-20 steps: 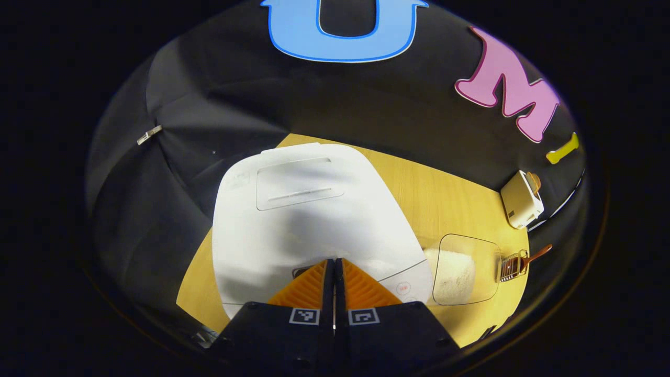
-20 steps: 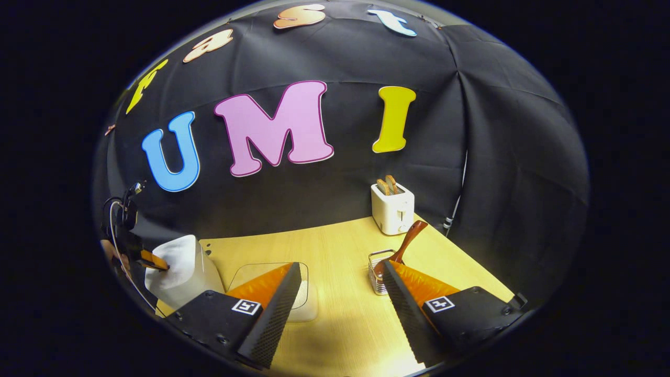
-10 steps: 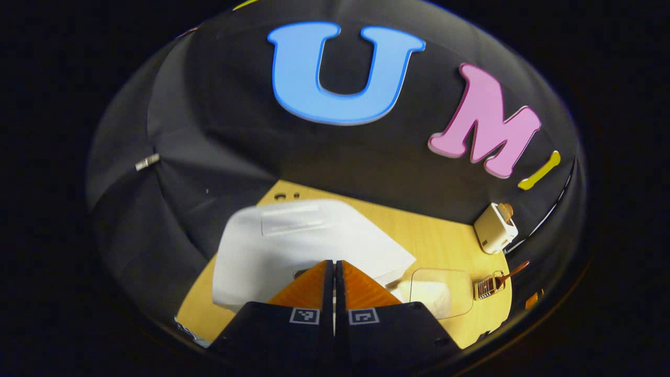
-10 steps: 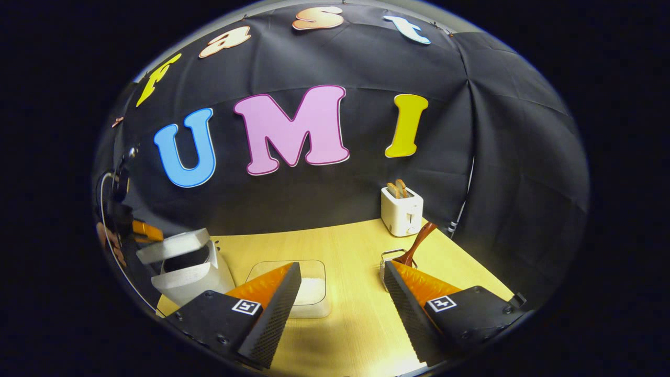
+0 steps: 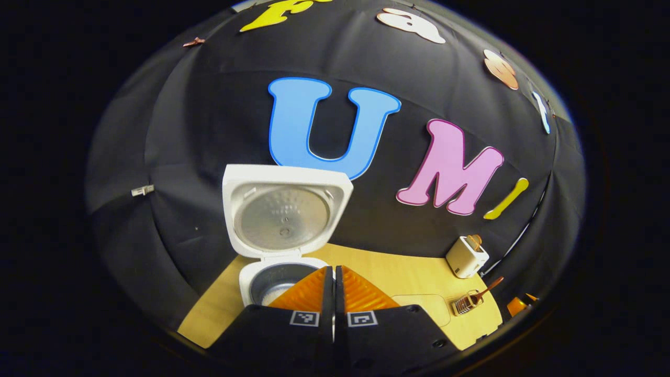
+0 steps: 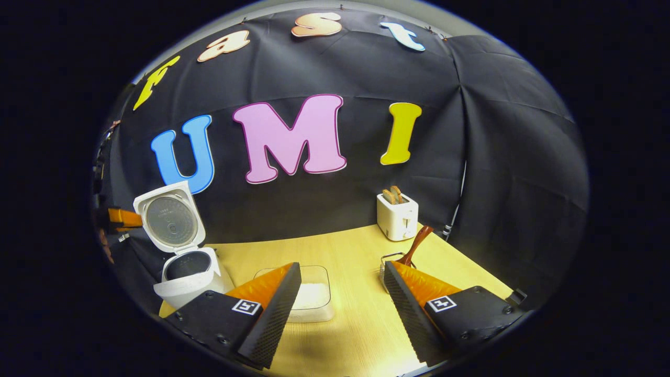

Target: Close the left gripper, press the button to open the rice cooker; take a wooden spoon from the chopstick holder with the right hand, scoop a spoonful of rice and pour it into the rice cooker, then put the wooden spoon back into the chopstick holder.

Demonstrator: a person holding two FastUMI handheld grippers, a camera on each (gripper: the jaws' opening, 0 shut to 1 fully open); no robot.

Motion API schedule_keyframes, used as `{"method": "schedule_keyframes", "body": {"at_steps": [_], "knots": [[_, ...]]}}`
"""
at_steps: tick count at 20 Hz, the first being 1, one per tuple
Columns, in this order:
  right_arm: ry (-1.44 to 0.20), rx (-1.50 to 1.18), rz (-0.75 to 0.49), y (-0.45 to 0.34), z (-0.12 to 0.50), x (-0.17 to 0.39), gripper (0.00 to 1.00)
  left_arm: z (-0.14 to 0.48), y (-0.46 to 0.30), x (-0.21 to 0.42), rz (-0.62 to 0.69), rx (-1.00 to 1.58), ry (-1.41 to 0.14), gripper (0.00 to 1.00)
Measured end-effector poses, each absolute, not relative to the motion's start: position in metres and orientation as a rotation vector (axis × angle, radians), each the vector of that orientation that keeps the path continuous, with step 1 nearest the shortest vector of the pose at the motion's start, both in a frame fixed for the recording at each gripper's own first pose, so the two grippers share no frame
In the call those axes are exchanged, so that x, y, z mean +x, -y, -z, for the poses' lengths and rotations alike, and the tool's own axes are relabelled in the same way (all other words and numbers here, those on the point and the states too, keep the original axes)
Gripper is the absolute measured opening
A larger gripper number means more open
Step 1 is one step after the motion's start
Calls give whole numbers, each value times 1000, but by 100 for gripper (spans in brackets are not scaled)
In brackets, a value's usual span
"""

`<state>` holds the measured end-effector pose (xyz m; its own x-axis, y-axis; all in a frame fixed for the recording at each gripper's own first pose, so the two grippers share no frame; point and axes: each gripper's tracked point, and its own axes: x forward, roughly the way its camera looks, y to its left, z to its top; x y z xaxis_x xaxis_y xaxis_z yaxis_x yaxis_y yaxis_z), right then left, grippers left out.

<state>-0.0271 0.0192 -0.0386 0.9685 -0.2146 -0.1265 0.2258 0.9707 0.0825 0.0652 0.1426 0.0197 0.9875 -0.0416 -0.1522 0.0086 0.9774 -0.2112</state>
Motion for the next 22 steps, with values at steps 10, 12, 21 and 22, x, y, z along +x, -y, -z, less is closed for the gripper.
{"method": "schedule_keyframes", "body": {"at_steps": [10,12,21,22], "knots": [[-125,122,239,40,39,11,99,-9,-65,33,82,-159,-86,21],[-131,136,248,63,40,21,99,-7,-43,32,104,-159,-100,34],[-272,228,239,159,91,79,99,10,18,32,93,-155,-164,94],[-278,244,235,167,97,88,99,10,21,32,86,-149,-164,94]]}}
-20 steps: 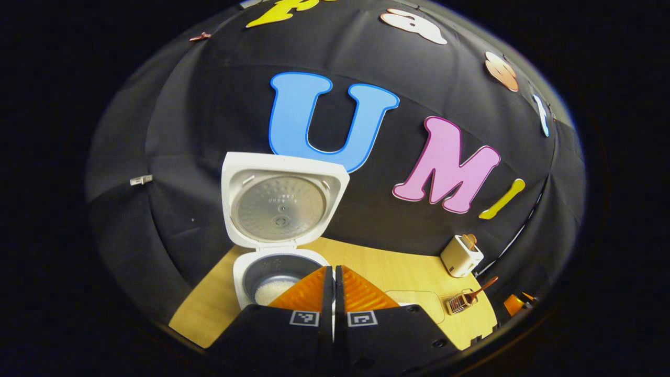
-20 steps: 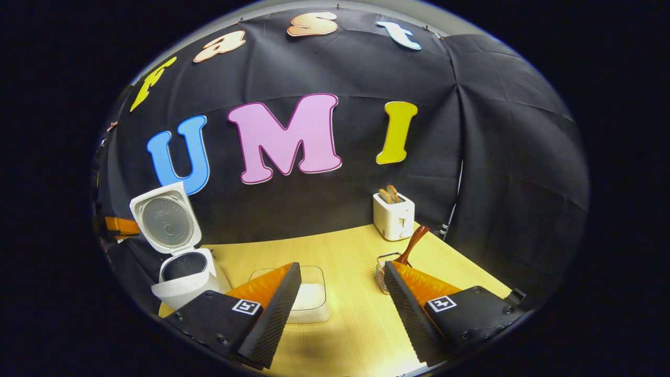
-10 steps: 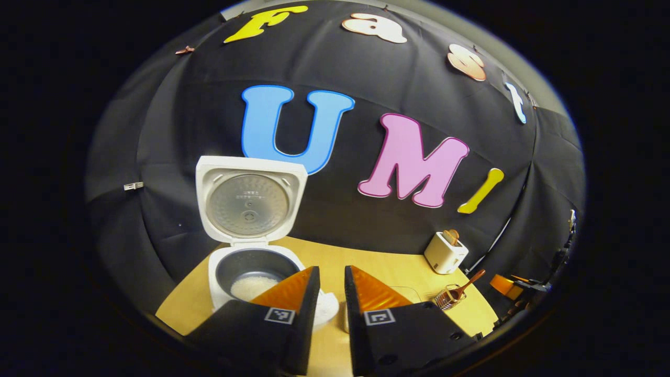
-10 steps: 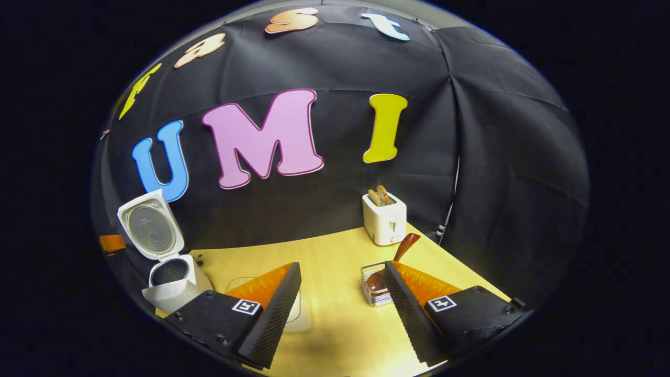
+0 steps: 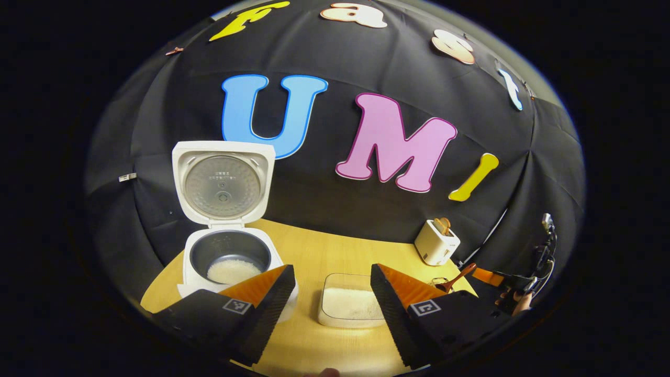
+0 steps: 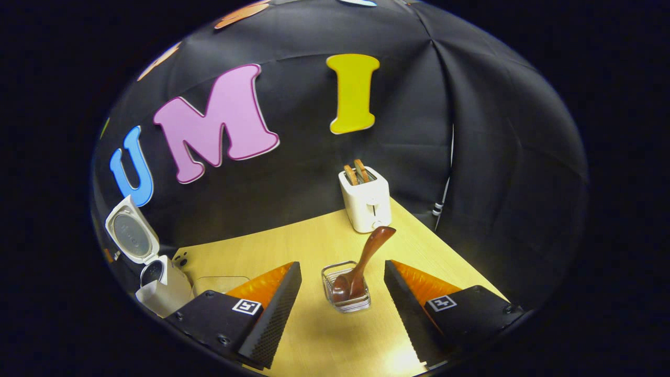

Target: Close the left gripper, press the button to open the rice cooker; take a wooden spoon from the chopstick holder with the right hand, scoop a spoonful of rice and pour it into the rice cooker, then put the wooden spoon back into the chopstick holder.

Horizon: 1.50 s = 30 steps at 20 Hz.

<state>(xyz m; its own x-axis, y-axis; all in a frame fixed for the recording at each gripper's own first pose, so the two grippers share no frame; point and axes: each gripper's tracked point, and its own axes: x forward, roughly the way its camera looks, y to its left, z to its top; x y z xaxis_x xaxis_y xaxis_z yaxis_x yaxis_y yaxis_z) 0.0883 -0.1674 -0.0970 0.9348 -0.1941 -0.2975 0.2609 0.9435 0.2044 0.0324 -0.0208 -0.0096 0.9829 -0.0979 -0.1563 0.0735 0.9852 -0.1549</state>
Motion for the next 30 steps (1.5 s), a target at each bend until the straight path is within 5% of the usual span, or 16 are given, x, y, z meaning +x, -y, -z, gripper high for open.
{"method": "schedule_keyframes", "body": {"at_steps": [18,22,25,27,28,29,30], "knots": [[-389,468,214,223,185,211,95,31,50,12,-48,-4,-240,94],[-421,479,158,209,191,221,75,38,52,11,-52,-19,-258,94],[-448,478,149,205,195,220,15,37,54,10,-45,-15,-254,94],[-464,488,134,200,191,212,13,38,55,8,-43,-4,-252,94],[-470,485,125,199,192,212,26,38,53,7,-47,0,-251,94],[-468,475,124,198,193,212,13,38,51,5,-53,1,-251,94],[-465,457,123,197,191,211,12,37,50,3,-58,-4,-247,94]]}}
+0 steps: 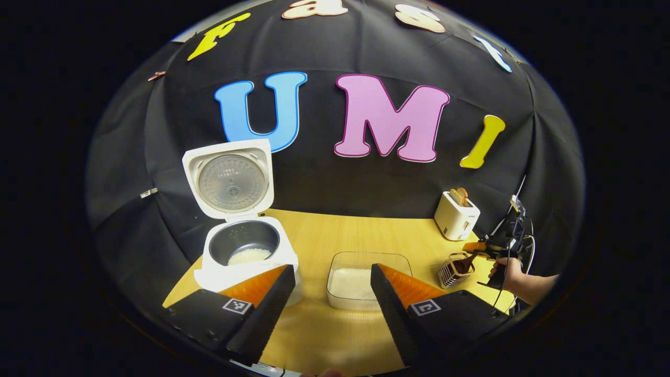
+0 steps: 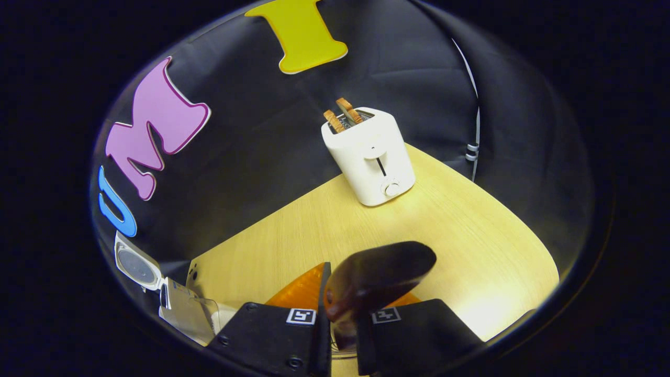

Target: Close the left gripper, press the button to open the rice cooker; take a wooden spoon from the chopstick holder with the right hand, scoop a spoonful of rice and pour it into the rice cooker, then put the wooden spoon back into the chopstick holder.

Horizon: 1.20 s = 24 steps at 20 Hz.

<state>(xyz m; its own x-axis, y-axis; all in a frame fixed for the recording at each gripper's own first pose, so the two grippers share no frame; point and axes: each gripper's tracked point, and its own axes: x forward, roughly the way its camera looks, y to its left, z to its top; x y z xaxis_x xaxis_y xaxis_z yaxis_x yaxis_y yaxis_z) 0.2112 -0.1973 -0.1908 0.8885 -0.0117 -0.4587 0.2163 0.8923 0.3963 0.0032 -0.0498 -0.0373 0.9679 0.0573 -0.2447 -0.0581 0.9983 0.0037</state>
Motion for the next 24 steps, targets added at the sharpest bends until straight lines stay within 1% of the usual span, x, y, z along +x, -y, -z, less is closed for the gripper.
{"method": "schedule_keyframes", "body": {"at_steps": [4,9,13,14,15,20,24], "knots": [[-443,373,114,188,167,202,12,40,43,-2,-56,-33,-238,94],[-356,267,135,182,112,187,11,40,32,12,-31,-66,-229,94],[-285,230,119,163,63,180,12,34,17,13,-11,-119,-198,94],[-267,234,114,155,52,180,23,36,10,12,-10,-123,-197,94],[-255,236,106,144,44,178,23,38,2,13,-11,-127,-201,94],[-245,225,45,71,31,174,23,42,-39,13,-15,-133,-188,94],[-255,202,-11,2,47,179,23,46,-66,17,5,-148,-206,94]]}}
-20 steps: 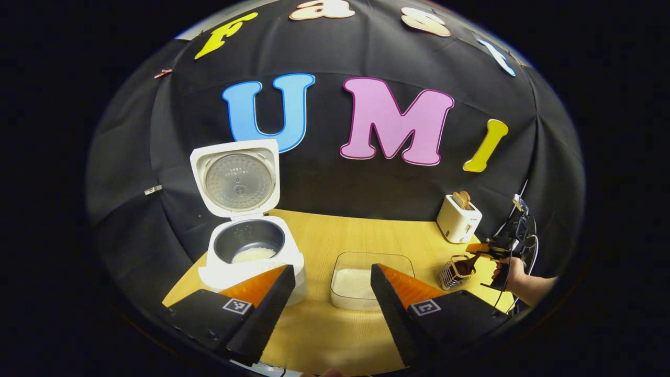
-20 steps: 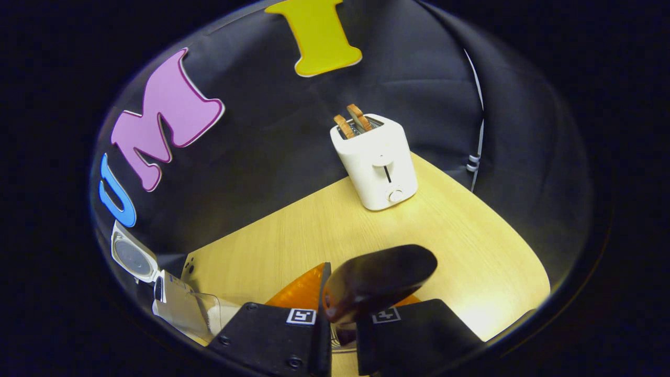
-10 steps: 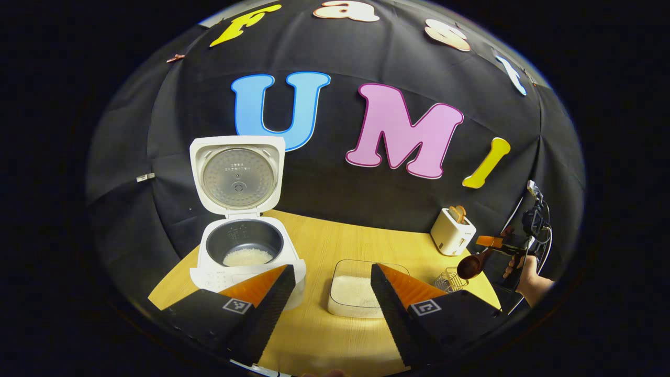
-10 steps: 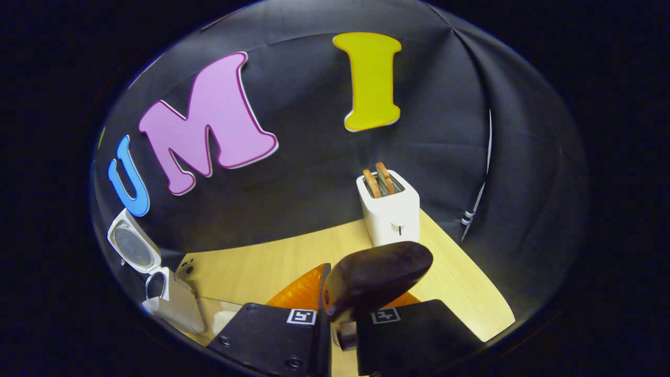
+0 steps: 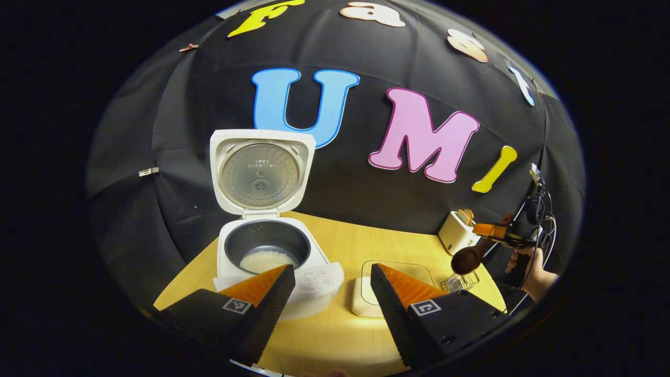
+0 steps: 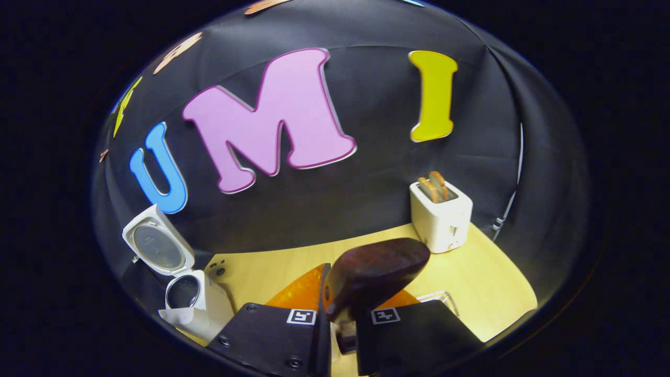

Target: Close the left gripper, press the button to open the rice cooker; take a wooden spoon from the chopstick holder with the right hand, scoop a spoonful of rice and pour it into the rice cooker, then put the wooden spoon back into the chopstick holder.

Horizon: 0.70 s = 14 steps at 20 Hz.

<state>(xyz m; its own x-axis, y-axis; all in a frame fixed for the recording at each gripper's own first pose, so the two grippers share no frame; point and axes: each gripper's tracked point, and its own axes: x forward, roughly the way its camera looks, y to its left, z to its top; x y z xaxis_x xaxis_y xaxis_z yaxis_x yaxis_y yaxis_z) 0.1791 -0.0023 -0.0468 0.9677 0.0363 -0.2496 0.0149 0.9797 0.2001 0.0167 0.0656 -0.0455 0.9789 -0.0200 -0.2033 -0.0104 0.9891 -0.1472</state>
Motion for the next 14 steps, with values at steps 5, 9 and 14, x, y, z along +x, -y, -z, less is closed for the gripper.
{"method": "schedule_keyframes", "body": {"at_steps": [5,9,14], "knots": [[-284,185,-39,-61,89,186,23,53,-93,19,30,-117,-234,94],[-294,116,-25,-83,130,196,23,67,-108,20,45,-114,-269,94],[-349,76,33,-88,186,199,23,88,-120,18,42,-103,-300,94]]}}
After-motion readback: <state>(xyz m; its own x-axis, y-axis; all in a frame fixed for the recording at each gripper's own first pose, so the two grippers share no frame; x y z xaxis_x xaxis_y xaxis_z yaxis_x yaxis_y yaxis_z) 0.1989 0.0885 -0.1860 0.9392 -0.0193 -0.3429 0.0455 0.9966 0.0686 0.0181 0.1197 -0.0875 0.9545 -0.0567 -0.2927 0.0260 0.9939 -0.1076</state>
